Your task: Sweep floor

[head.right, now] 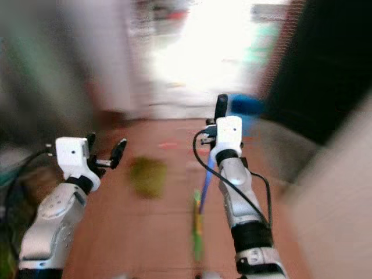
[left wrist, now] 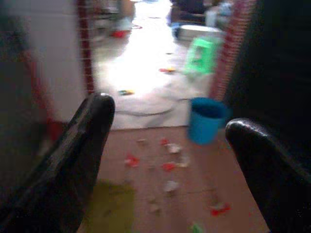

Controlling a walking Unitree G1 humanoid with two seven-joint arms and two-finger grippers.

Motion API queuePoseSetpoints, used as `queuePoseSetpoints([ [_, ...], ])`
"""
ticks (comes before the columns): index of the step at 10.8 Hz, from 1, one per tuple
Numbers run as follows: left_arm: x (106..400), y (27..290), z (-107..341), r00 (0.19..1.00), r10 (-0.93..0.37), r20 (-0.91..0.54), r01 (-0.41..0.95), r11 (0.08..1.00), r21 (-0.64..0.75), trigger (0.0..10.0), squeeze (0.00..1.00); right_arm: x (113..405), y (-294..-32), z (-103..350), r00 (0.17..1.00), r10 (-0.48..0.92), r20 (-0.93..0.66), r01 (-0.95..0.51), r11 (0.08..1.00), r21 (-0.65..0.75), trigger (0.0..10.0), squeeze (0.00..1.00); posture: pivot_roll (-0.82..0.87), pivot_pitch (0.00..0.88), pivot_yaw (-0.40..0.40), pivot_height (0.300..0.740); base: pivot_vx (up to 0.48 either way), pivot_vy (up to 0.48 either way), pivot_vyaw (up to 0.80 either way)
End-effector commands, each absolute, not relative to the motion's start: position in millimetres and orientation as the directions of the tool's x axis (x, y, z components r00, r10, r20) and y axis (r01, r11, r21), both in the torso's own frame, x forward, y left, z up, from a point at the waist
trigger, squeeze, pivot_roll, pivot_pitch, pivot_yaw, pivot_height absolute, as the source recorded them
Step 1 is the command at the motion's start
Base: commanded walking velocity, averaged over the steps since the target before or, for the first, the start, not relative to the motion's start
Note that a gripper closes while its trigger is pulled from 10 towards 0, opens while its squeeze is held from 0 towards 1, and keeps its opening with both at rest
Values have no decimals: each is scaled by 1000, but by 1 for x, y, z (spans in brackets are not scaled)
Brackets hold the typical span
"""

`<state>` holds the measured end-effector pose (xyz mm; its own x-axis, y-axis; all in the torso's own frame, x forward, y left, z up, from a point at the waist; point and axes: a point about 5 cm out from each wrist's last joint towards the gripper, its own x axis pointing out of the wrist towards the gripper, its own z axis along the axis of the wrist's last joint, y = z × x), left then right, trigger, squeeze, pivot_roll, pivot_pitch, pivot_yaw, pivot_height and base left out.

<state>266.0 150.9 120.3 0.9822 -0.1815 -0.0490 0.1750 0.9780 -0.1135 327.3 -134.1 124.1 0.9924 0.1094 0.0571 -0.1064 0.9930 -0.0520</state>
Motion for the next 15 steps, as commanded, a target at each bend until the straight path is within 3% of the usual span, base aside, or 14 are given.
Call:
queuePoseSetpoints([
  [1, 266, 146, 122, 978, -203, -42, 197, 973, -117, 10000, 0, 330, -135, 133, 988, 124, 94, -117, 990, -73, 10000, 0, 7, 45, 16, 740, 458, 0, -444],
  [5, 266, 143, 121, 979, -198, -51, 190, 973, -131, 10000, 0, 330, -135, 134, 983, 153, 97, -143, 984, -104, 10000, 0, 5, 48, 14, 740, 448, 0, -100],
  [15, 268, 141, 119, 982, -175, -75, 168, 981, -93, 10000, 0, 329, -132, 135, 976, 190, 106, -179, 979, -101, 10000, 0, 2, 53, 17, 740, 340, 336, 42],
])
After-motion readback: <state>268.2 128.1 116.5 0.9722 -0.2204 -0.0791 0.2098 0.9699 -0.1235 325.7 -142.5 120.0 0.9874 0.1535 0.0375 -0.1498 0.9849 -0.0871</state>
